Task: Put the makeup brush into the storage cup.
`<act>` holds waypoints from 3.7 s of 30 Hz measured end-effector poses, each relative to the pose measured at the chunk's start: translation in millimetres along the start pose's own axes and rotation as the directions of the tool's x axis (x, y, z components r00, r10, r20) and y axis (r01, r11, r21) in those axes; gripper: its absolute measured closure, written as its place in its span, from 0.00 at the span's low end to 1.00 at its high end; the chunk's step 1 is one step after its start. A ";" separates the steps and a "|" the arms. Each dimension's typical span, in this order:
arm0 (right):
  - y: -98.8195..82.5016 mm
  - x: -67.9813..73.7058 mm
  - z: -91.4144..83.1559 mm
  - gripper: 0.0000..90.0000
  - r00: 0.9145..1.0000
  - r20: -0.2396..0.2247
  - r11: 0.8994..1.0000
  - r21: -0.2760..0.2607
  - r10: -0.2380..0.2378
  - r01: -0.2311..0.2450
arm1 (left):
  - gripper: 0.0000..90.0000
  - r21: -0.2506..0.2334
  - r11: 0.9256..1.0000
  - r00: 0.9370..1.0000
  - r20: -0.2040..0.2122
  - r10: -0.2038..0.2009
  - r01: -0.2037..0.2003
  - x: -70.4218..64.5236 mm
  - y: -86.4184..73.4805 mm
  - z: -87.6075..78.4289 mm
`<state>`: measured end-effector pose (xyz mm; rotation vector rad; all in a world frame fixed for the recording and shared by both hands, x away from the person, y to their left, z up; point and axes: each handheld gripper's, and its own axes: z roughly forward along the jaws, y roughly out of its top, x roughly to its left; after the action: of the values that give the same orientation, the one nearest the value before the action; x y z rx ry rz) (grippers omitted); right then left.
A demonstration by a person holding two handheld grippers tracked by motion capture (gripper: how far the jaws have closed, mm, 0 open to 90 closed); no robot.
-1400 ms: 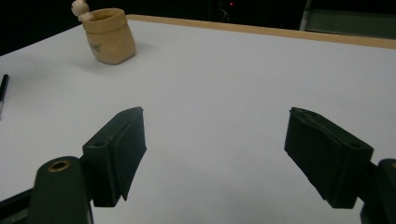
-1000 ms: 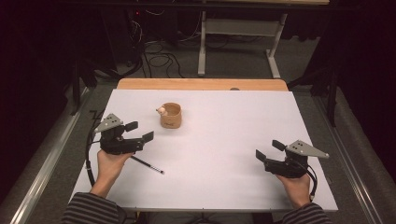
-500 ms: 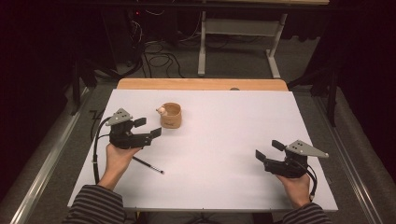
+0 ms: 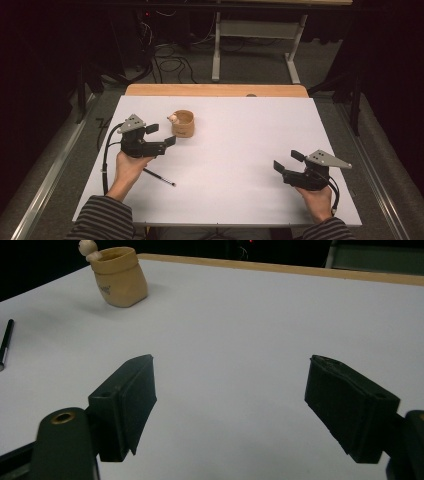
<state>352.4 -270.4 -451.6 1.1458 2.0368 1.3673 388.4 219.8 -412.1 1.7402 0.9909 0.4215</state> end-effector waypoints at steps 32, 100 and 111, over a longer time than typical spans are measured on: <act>0.0 0.5 -0.8 0.24 1.000 0.002 1.000 0.009 0.000 0.000 | 0.26 0.273 0.958 0.995 -0.005 0.096 -0.091 -0.6 22.7 -1.2; -0.2 0.5 -1.5 0.24 1.000 0.010 1.000 0.007 -0.001 0.001 | 0.22 0.567 0.782 0.957 0.038 0.288 -0.258 -9.1 56.7 -14.0; -0.3 1.0 -1.1 0.24 1.000 0.004 1.000 0.013 -0.004 0.004 | 0.23 0.616 0.741 0.953 0.060 0.296 -0.269 -12.0 57.8 -9.2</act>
<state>351.0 -270.2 -451.4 1.1482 2.0463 1.3508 399.1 209.3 -354.2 2.5154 0.9543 0.3409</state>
